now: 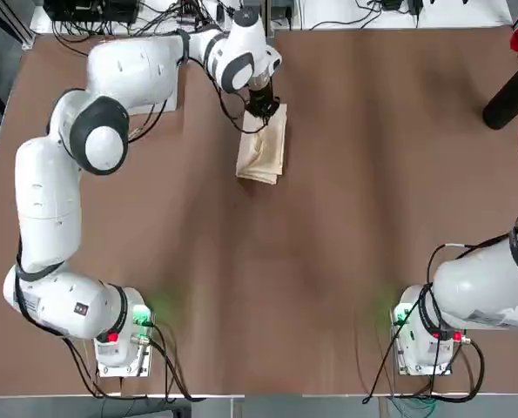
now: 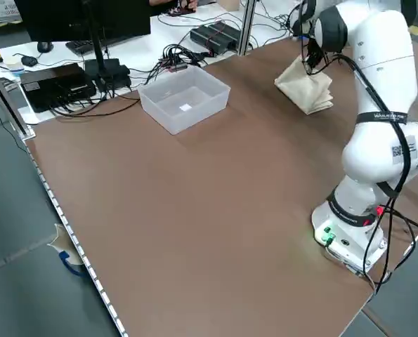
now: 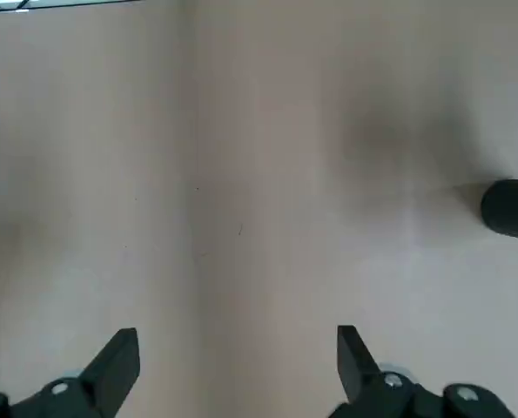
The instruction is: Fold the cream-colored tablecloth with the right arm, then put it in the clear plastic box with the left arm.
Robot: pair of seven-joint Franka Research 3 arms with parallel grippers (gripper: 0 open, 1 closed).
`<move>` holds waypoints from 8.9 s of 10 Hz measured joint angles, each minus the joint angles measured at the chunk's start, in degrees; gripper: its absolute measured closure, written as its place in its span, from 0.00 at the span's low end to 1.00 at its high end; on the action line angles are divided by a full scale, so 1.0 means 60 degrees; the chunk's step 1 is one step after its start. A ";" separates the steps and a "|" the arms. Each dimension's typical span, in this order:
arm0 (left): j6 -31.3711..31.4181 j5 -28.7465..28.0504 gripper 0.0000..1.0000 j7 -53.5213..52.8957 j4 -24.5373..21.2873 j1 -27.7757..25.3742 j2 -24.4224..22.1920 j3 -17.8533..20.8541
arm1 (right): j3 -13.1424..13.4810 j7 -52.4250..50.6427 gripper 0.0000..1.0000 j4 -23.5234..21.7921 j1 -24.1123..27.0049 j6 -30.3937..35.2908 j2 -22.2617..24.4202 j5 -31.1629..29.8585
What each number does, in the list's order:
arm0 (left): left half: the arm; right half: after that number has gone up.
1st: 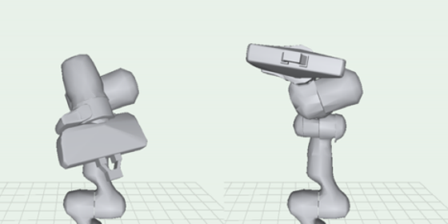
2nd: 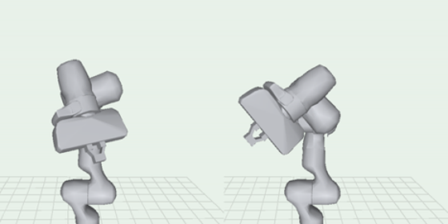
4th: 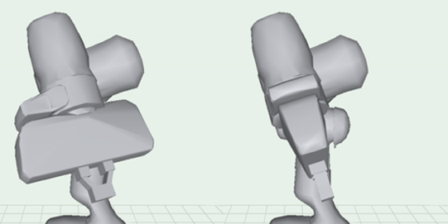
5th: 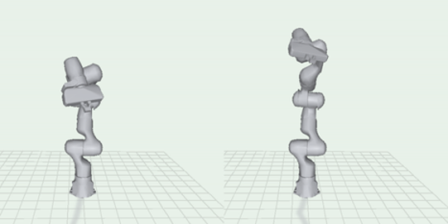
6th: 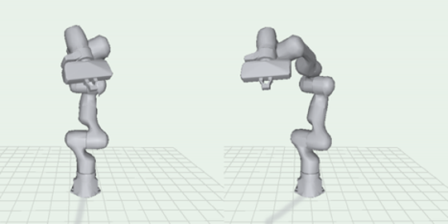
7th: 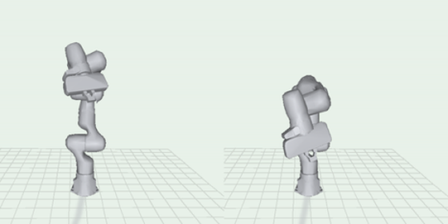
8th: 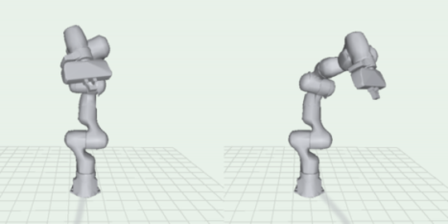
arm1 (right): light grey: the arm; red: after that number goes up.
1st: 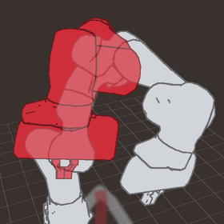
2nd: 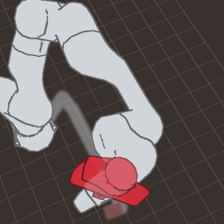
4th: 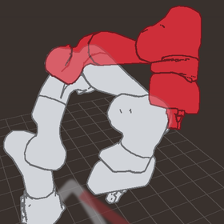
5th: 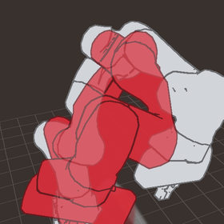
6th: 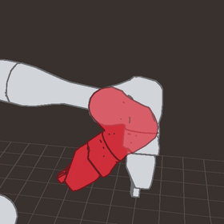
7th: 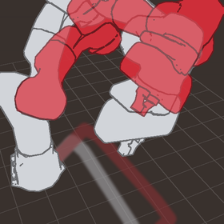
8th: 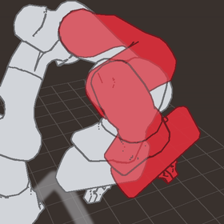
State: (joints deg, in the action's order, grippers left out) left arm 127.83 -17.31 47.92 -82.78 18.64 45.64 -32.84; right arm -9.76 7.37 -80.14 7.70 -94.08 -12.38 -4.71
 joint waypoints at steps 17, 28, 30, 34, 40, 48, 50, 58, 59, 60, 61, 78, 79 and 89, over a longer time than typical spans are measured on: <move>0.0353 0.5590 0.07 -0.6007 -0.1561 -0.1077 -0.2040 0.1758 | 0.1181 -0.1144 0.00 -0.0562 -0.0747 -0.0099 0.1560 0.0202; 0.1793 0.7736 0.03 -0.8886 -0.2590 -0.1142 -0.0788 0.2375 | 0.1283 -0.1156 0.00 -0.0648 -0.1108 0.0251 0.1577 0.0202; 0.2143 0.8161 0.12 -0.8904 -0.2329 -0.0742 -0.0578 0.2374 | 0.1293 -0.1156 0.00 -0.0649 -0.1112 0.0253 0.1598 0.0202; 0.2616 0.8395 0.18 -0.9070 -0.2250 -0.0497 -0.0296 0.2409 | 0.1322 -0.1157 0.00 -0.0649 -0.1112 0.0253 0.1672 0.0202; 0.2615 0.8938 0.18 -0.9384 -0.2249 -0.0335 -0.0052 0.2392 | 0.1323 -0.1179 0.00 -0.0649 -0.1123 0.0253 0.1677 0.0202; 0.2614 0.9117 0.78 -0.9382 -0.2295 0.0069 0.0004 0.2382 | 0.1323 -0.1194 0.00 -0.0651 -0.1133 0.0228 0.1679 0.0183; 0.2607 0.9118 0.87 -0.9375 -0.2294 0.0061 -0.0027 0.2381 | 0.1321 -0.1204 0.00 -0.0650 -0.1156 0.0217 0.1683 0.0180; 0.1535 0.9117 0.87 -0.9463 -0.2545 -0.0423 -0.1763 0.2977 | 0.1321 -0.1212 0.00 -0.0651 -0.1210 0.0209 0.1697 0.0177; 0.0825 0.9117 0.87 -0.9637 -0.2557 -0.0597 -0.2098 0.3128 | 0.1321 -0.1213 0.00 -0.0651 -0.1218 0.0208 0.1698 0.0177; 0.0147 0.9116 0.87 -0.9843 -0.2557 -0.0741 -0.2464 0.3391 | 0.1321 -0.1214 0.00 -0.0651 -0.1231 0.0206 0.1701 0.0177; -0.0456 0.9114 0.87 -1.0118 -0.2559 -0.0964 -0.2814 0.3602 | 0.1319 -0.1216 0.00 -0.0651 -0.1256 0.0204 0.1702 0.0177; -0.6486 0.5017 0.87 -1.7212 0.1400 -0.4209 -0.2590 0.5253 | 0.1334 -0.1220 0.00 -0.0658 -0.1307 0.0170 0.1759 0.0118; -0.6422 0.4690 0.87 -1.7462 0.1610 -0.4199 -0.2299 0.5257 | 0.1333 -0.1220 0.00 -0.0660 -0.1308 0.0163 0.1759 0.0118; -0.2517 0.1673 0.87 -1.8287 0.1815 -0.3262 -0.0884 0.5244 | 0.1325 -0.1235 0.00 -0.0782 -0.1335 0.0141 0.1760 0.0117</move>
State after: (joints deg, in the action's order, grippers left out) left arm 112.73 -7.28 -61.80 -71.89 -0.93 40.33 -1.38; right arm -1.81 -0.04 -84.83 -0.31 -93.23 -1.83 -4.00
